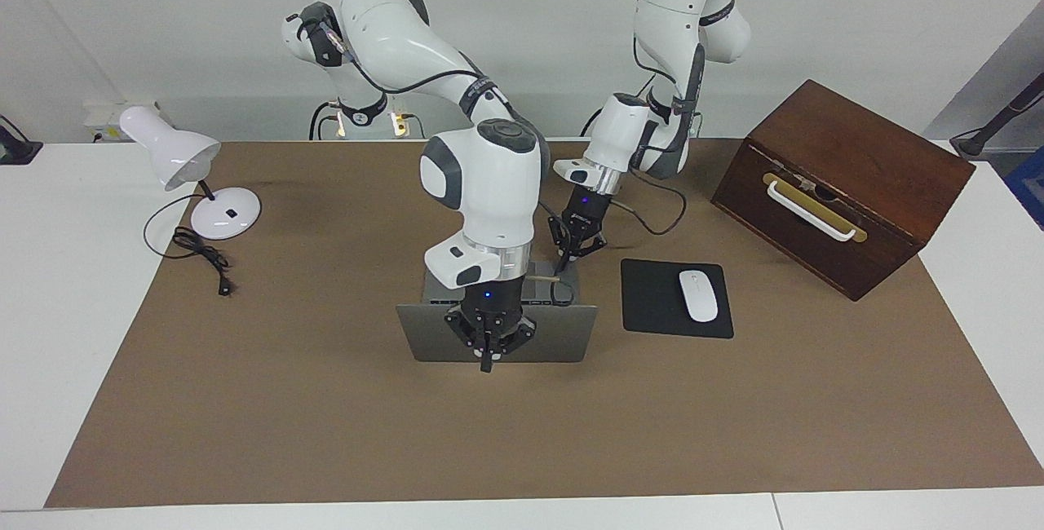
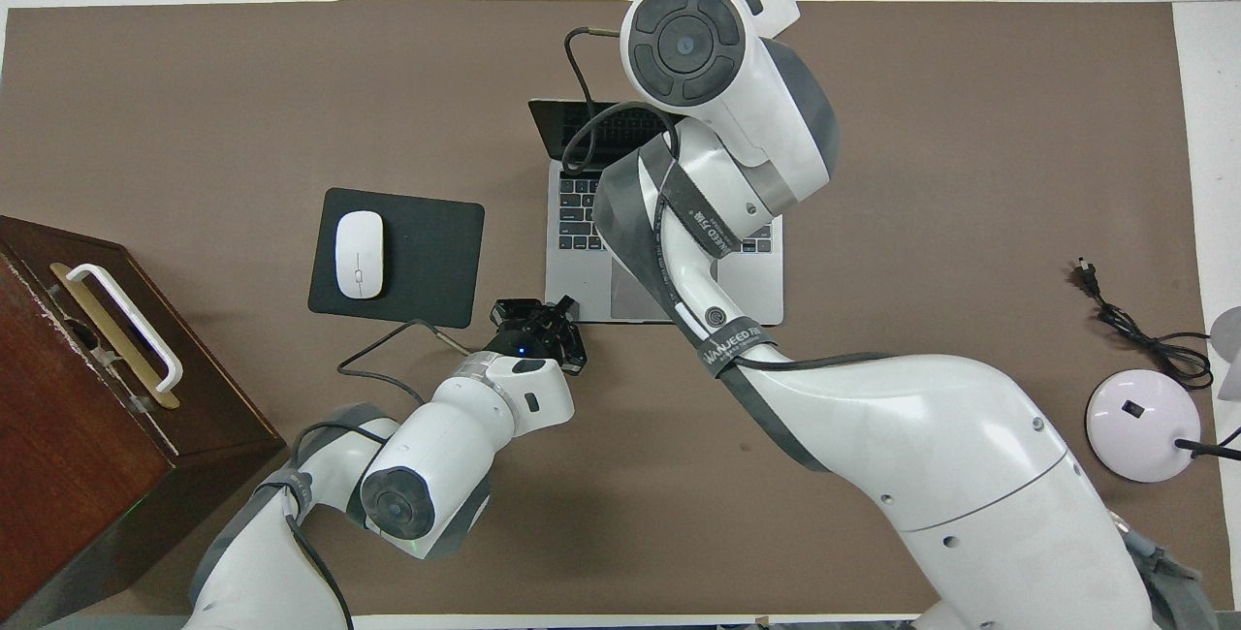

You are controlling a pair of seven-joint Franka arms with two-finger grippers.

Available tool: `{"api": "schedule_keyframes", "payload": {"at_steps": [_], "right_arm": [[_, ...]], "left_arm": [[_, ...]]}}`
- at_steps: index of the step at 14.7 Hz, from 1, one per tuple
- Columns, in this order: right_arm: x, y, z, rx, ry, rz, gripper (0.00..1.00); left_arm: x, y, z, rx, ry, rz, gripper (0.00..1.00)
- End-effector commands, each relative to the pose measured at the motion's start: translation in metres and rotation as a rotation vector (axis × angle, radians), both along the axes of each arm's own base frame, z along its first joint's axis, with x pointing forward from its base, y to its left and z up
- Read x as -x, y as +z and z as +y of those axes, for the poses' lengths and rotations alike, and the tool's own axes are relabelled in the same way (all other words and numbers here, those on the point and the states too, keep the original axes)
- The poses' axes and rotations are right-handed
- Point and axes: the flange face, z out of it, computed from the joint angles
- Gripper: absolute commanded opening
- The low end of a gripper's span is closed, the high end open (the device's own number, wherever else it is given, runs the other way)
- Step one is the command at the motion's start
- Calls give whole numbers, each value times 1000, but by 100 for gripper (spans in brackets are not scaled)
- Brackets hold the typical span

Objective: Close laptop with both arms
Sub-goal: 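Push the laptop screen down with the right gripper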

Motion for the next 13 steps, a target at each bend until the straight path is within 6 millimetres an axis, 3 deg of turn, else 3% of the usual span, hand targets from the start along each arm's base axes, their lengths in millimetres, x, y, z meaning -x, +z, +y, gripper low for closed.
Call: {"api": "schedule_keyframes", "payload": {"at_steps": [1,13], "right_arm": [[2,-4,3,-23,-20,43,0],[20,-8,17,-166,-53,219,0]], "left_arm": [[-4,-28,5,-32,-7,24,0],[-7,-33,12,-47,-16,27,0]]}}
